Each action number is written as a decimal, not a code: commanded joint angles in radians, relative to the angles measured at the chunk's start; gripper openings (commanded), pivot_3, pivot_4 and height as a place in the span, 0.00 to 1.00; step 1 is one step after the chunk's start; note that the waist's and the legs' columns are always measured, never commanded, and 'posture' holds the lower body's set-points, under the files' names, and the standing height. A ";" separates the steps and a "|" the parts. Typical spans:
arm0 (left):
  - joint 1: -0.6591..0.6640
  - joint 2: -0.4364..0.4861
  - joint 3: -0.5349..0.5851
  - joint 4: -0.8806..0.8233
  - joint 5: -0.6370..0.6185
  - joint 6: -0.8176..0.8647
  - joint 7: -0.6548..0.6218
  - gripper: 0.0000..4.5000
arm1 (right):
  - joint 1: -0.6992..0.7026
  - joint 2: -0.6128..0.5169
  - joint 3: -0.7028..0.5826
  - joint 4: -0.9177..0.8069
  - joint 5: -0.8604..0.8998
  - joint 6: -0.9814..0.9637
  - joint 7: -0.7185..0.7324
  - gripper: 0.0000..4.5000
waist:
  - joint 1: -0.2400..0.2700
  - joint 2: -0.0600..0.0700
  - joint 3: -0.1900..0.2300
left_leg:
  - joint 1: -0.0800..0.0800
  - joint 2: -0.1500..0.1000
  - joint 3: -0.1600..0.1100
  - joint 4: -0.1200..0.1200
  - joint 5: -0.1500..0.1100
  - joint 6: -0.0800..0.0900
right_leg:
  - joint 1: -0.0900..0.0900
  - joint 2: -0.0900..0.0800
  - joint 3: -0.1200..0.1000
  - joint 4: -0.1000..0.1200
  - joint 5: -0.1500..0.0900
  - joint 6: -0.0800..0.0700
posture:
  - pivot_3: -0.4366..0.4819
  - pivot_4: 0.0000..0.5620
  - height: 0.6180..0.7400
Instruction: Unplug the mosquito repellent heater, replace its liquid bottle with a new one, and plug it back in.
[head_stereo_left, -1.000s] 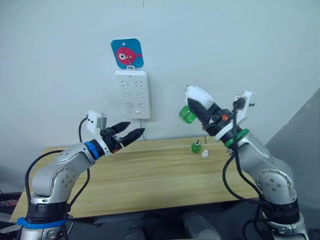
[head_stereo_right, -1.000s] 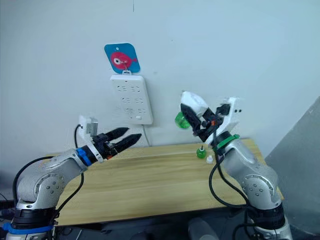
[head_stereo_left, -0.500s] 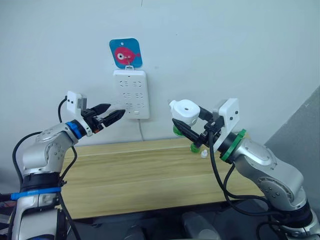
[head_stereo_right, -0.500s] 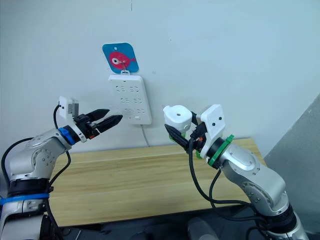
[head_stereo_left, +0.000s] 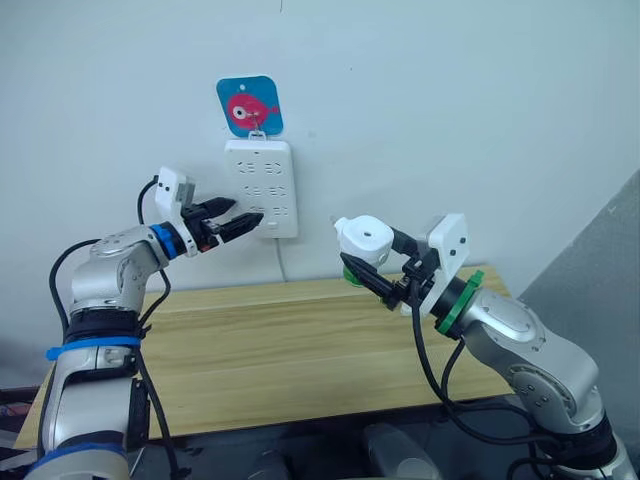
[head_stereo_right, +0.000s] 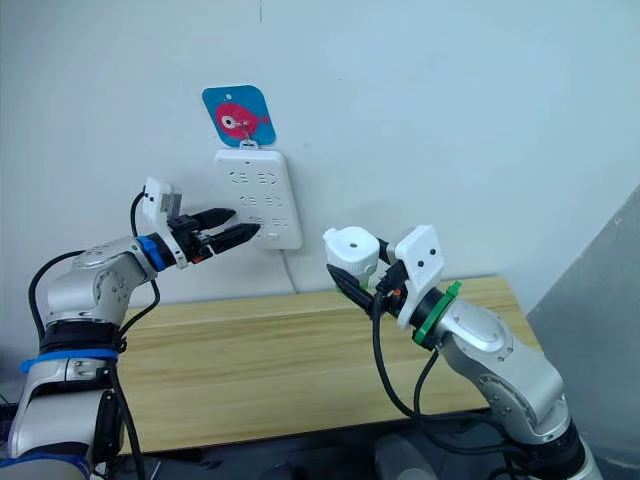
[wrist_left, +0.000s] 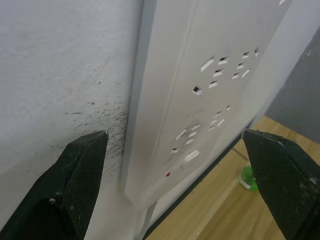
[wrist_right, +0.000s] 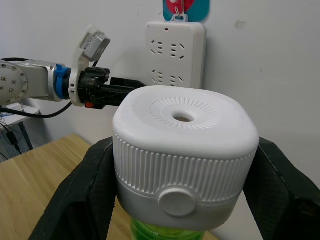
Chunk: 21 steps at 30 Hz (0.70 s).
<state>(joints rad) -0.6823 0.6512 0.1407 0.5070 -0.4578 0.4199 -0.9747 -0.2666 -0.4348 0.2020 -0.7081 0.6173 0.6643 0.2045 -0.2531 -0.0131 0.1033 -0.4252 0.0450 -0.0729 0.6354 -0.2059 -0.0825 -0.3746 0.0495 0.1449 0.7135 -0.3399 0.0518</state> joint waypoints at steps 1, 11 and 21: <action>-0.039 -0.008 -0.006 0.000 0.010 -0.013 -0.036 1.00 | -0.009 0.011 -0.019 -0.062 -0.003 -0.003 0.014 0.69 | 0.000 0.000 0.000 | 0.000 0.000 0.000 0.000 0.000 0.000 | 0.000 0.000 0.000 0.000 0.000 0.000 | 0.18 0.13 1.00; -0.100 -0.012 -0.027 0.037 0.015 0.025 -0.142 1.00 | -0.010 0.016 -0.035 -0.079 0.020 0.044 0.051 0.69 | -0.003 0.000 0.000 | 0.000 0.000 0.000 0.000 0.000 0.000 | 0.000 0.000 0.000 0.000 0.000 0.000 | 0.17 0.13 1.00; -0.143 -0.035 -0.022 0.080 0.030 0.014 -0.149 0.40 | -0.041 0.034 -0.015 -0.062 0.029 0.079 0.075 0.69 | -0.002 0.000 0.000 | 0.000 0.000 -0.001 0.000 0.000 0.000 | 0.000 0.000 -0.001 0.000 0.000 0.000 | 0.17 0.13 1.00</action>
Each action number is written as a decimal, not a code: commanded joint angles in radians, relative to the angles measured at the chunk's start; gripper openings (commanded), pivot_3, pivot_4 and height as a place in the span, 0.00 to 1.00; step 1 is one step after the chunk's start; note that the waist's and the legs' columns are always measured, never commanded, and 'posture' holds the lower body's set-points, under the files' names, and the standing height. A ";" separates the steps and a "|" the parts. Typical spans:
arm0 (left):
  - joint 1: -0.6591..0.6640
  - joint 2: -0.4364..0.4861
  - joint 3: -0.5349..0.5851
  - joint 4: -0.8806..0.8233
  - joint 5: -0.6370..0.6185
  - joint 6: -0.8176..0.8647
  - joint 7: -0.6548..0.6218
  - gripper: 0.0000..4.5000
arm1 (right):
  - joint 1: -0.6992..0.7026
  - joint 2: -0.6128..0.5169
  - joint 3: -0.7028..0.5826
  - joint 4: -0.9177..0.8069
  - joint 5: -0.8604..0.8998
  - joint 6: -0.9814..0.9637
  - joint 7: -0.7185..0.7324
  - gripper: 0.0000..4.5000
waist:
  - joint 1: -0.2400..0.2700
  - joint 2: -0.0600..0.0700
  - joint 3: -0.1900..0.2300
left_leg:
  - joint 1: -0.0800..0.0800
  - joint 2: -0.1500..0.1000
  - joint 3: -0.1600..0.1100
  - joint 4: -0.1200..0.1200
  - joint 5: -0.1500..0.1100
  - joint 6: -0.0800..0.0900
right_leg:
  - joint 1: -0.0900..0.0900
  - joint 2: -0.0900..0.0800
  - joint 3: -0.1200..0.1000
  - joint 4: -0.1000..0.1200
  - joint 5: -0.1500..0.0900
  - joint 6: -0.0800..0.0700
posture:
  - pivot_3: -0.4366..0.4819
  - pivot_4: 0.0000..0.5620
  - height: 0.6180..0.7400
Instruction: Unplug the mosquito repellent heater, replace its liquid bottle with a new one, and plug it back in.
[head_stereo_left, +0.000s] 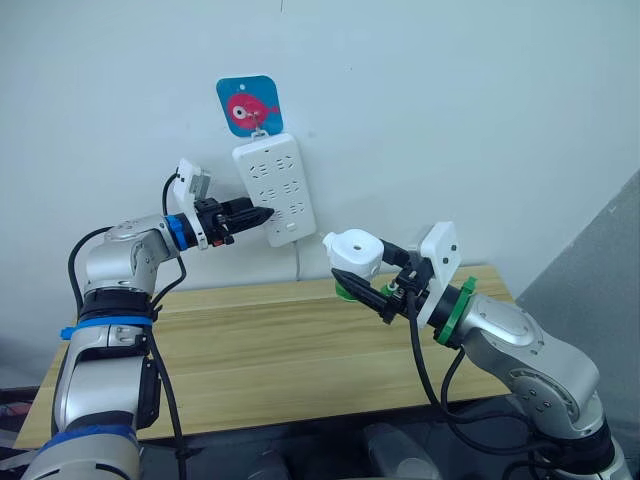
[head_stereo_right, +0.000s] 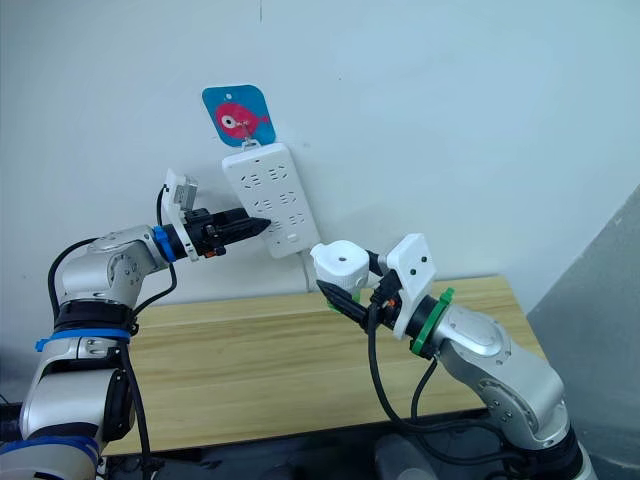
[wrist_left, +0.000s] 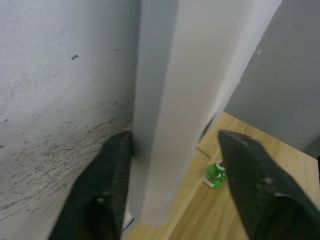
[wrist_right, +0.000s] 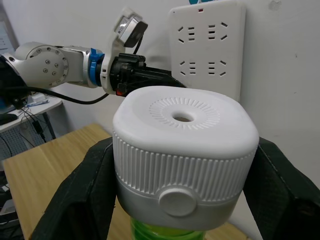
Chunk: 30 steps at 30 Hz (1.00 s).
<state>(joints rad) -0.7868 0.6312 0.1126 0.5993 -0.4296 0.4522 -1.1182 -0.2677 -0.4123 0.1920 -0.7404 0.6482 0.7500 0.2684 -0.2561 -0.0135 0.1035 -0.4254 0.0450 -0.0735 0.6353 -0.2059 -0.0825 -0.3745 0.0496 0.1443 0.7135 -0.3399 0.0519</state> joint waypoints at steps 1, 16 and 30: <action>-0.040 -0.022 0.007 -0.014 0.003 -0.021 -0.003 0.34 | -0.047 0.015 -0.001 -0.023 -0.009 -0.003 0.008 0.69 | 0.001 0.000 0.000 | 0.000 0.000 0.000 0.000 0.000 0.000 | 0.000 0.000 0.000 0.000 0.000 0.000 | 0.17 0.13 1.00; -0.001 -0.028 0.018 -0.095 -0.004 0.006 0.005 0.30 | -0.326 0.239 0.107 0.316 -0.244 0.064 -0.120 0.69 | 0.001 0.000 0.000 | 0.000 0.000 -0.003 0.000 0.000 0.000 | 0.000 0.000 -0.002 0.001 0.000 0.000 | 0.19 0.14 1.00; 0.027 -0.023 0.028 -0.143 -0.011 0.037 0.018 0.30 | -0.400 0.321 0.087 0.463 -0.349 0.075 -0.111 0.69 | 0.001 0.000 0.000 | 0.000 0.000 -0.005 0.000 0.000 0.000 | 0.001 -0.001 -0.005 0.002 0.000 0.000 | 0.21 0.14 1.00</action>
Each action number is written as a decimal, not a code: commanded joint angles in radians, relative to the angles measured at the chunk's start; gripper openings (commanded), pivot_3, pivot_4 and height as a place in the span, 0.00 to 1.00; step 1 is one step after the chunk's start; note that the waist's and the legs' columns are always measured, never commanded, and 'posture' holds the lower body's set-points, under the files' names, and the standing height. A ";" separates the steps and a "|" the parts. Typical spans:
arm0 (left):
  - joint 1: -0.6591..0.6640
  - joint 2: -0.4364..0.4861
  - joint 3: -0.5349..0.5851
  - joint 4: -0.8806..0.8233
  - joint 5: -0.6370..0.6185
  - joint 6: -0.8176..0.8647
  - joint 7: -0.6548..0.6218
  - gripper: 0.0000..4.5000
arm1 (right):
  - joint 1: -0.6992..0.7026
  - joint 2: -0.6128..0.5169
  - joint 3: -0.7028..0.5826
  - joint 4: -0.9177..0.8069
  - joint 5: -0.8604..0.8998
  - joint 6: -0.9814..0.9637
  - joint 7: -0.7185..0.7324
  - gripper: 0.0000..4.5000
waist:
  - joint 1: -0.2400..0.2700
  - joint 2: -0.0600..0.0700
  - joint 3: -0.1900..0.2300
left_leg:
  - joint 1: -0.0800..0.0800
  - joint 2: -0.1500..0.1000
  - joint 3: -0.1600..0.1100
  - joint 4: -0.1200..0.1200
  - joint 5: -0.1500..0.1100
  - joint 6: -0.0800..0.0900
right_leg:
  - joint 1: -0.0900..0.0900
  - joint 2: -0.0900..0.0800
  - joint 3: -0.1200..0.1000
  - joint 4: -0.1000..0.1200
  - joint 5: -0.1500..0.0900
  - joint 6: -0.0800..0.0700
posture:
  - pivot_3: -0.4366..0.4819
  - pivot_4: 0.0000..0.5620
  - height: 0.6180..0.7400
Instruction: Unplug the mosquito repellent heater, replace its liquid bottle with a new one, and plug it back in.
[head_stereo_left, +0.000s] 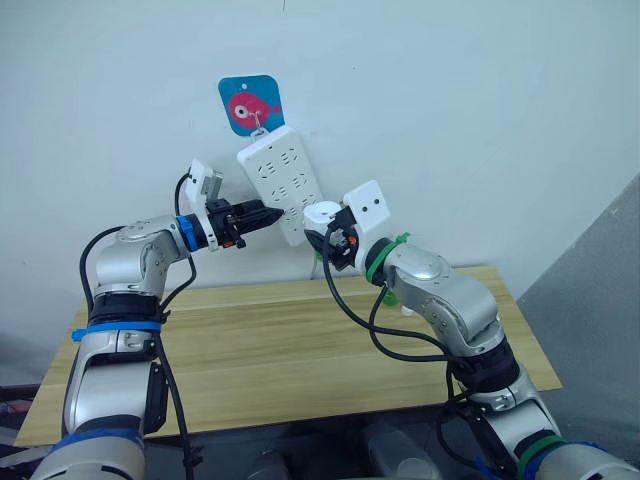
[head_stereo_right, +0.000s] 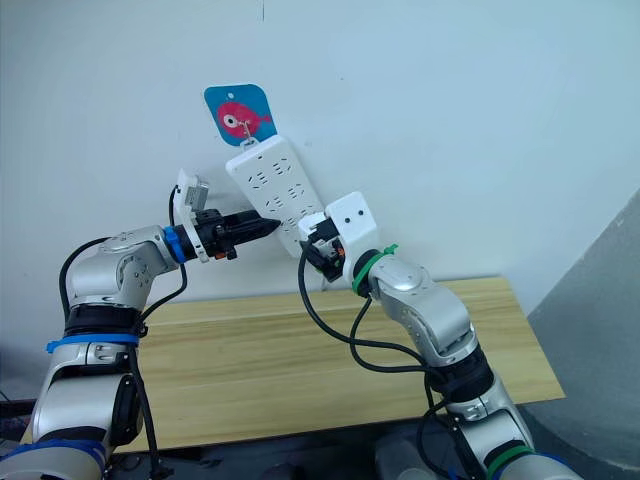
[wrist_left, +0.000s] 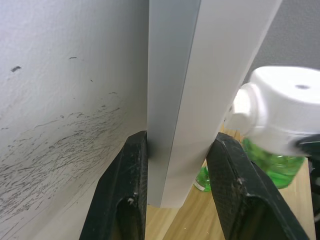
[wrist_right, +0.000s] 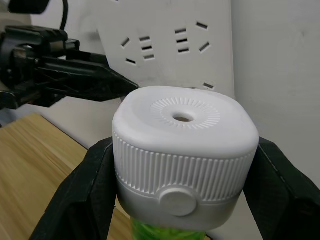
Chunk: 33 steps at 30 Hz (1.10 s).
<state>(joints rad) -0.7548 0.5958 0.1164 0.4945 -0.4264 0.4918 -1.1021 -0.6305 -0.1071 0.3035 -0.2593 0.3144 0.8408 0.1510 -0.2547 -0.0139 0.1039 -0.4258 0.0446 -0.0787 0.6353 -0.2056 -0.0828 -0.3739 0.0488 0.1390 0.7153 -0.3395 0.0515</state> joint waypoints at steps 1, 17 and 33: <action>-0.005 0.013 0.024 -0.039 -0.014 -0.003 0.001 0.30 | -0.040 0.020 -0.026 -0.013 -0.020 -0.017 0.007 0.69 | 0.000 0.000 0.000 | 0.000 0.000 0.000 0.000 0.000 0.000 | 0.000 0.000 0.000 0.000 0.000 0.000 | 0.21 0.14 1.00; 0.005 0.018 0.029 -0.051 -0.018 0.007 -0.003 0.30 | -0.050 0.063 -0.049 0.022 -0.065 -0.030 0.025 0.69 | -0.001 0.000 0.000 | 0.000 0.000 0.000 0.000 0.000 0.000 | 0.000 0.000 -0.001 0.000 0.000 0.000 | 0.22 0.13 1.00; 0.023 0.010 0.035 -0.102 -0.036 0.054 0.001 0.30 | -0.109 0.122 -0.053 0.177 -0.098 -0.094 0.058 0.69 | -0.016 0.000 0.000 | 0.001 0.000 -0.001 -0.001 0.000 0.000 | 0.000 0.000 -0.002 0.001 0.000 0.000 | 0.22 0.13 1.00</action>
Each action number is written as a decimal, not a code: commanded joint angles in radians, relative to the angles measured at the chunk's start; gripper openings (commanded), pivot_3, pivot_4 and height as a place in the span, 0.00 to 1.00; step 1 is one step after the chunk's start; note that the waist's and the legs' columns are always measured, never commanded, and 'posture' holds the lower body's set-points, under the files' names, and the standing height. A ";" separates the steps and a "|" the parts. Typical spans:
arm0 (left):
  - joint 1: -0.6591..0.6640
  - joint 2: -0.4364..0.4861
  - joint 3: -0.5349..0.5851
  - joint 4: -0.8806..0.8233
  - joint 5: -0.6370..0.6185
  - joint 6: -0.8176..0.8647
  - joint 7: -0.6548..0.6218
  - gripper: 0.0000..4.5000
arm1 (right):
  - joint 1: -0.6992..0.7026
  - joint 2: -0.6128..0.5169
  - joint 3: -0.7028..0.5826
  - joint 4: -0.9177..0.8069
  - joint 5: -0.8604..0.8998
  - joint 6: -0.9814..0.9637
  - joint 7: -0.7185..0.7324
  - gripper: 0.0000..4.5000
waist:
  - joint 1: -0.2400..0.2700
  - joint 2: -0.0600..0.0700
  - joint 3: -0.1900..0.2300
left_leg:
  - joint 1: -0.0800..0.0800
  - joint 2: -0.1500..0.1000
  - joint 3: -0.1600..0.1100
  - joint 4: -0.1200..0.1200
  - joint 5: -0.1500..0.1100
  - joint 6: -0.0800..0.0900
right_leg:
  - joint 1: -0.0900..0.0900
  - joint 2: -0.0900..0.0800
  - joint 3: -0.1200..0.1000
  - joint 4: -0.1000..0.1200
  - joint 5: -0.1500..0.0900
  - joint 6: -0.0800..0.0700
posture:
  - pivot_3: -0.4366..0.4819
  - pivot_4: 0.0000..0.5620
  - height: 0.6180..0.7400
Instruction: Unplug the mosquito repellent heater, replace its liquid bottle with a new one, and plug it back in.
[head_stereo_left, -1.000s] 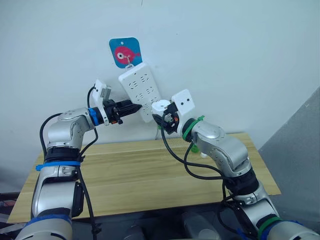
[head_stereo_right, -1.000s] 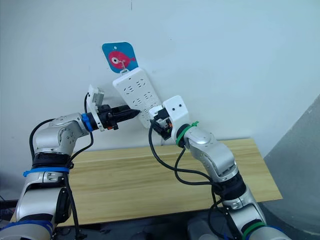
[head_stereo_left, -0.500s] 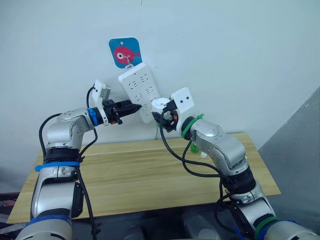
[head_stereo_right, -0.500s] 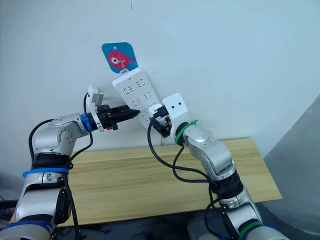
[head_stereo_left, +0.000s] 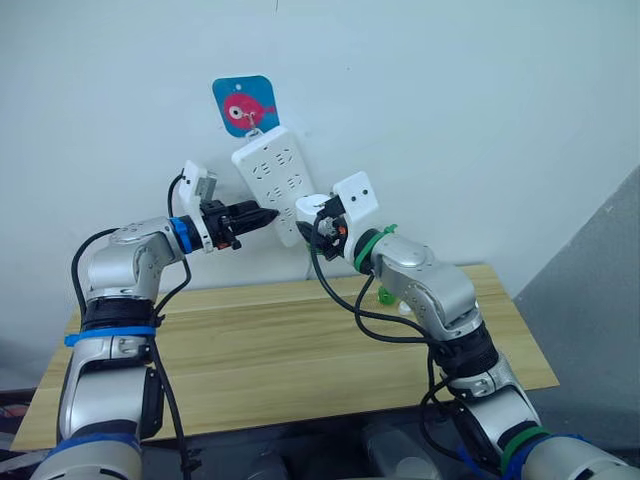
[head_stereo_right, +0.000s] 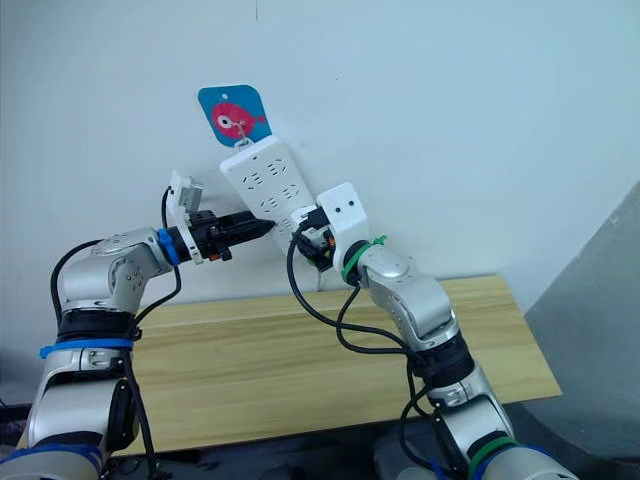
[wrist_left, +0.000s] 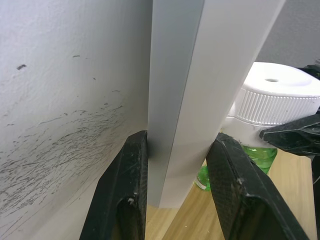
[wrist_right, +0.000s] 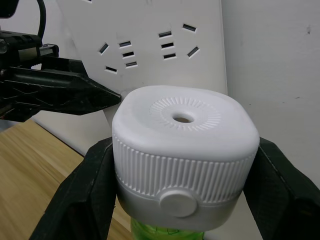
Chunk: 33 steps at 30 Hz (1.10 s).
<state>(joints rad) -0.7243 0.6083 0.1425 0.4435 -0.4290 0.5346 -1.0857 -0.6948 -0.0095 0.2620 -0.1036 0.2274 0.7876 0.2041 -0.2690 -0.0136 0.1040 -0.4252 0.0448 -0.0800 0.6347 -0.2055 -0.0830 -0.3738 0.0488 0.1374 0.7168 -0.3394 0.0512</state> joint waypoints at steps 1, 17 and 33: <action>-0.006 -0.003 0.010 -0.055 -0.035 0.015 -0.015 0.30 | -0.048 0.029 -0.012 0.032 -0.015 -0.048 0.008 0.69 | -0.003 0.000 0.000 | 0.000 0.000 0.000 0.000 0.000 0.000 | 0.000 0.000 0.000 0.000 0.000 0.000 | 0.22 0.13 1.00; 0.019 0.006 0.019 -0.100 -0.041 0.049 -0.014 0.30 | -0.103 0.061 -0.010 0.212 -0.057 -0.168 0.069 0.68 | -0.020 0.000 0.000 | 0.008 0.001 0.000 -0.002 0.002 0.001 | 0.004 0.001 0.000 0.002 0.001 -0.001 | 0.25 0.10 1.00; 0.013 0.014 0.013 -0.017 0.051 -0.130 0.062 0.29 | 0.069 -0.099 -0.002 -0.128 -0.023 0.028 0.166 1.00 | 0.005 0.000 0.000 | 0.000 -0.001 -0.005 -0.006 0.003 0.000 | 0.000 -0.002 -0.007 -0.002 0.003 -0.005 | 0.25 0.10 1.00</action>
<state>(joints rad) -0.6885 0.6079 0.1352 0.4150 -0.4024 0.4331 -1.0697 -0.6241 -0.0963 0.2619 -0.1412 0.1827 0.7936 0.3500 -0.2642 -0.0137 0.1038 -0.4254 0.0440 -0.0857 0.6290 -0.2023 -0.0827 -0.3734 0.0468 0.1299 0.7148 -0.3364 0.0458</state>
